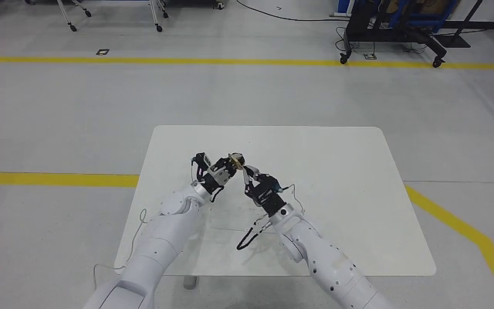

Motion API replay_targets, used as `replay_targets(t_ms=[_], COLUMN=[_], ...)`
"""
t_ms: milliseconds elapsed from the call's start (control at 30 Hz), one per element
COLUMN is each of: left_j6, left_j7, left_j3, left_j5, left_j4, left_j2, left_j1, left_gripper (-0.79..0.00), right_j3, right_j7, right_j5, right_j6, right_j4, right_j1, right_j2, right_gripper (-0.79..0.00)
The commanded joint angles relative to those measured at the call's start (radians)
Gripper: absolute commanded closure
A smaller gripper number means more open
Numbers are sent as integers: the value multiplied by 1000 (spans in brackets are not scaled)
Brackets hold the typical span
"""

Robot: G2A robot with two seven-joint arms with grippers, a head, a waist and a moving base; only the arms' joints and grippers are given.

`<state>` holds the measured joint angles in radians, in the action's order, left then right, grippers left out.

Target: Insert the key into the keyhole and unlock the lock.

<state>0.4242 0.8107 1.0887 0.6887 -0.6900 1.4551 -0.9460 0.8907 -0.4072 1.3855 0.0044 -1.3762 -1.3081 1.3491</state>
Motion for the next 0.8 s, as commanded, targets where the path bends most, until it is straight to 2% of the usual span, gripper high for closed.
replay_targets(t_ms=[0,633,767], left_j6=[0,-3,3], left_j7=[0,18,35], left_j3=[2,10,12], left_j5=[1,-8,-7], left_j4=[1,3,-1], left_j2=[1,6,7], left_j1=[0,-1,-3], left_gripper=[0,0,0], right_j3=[1,3,5], right_j7=[2,29,44], right_j5=[1,24,1], right_j6=[-2,6,-22], right_j4=[3,30,41], right_j1=[1,14,25], right_j2=[2,18,22], right_gripper=[0,0,0])
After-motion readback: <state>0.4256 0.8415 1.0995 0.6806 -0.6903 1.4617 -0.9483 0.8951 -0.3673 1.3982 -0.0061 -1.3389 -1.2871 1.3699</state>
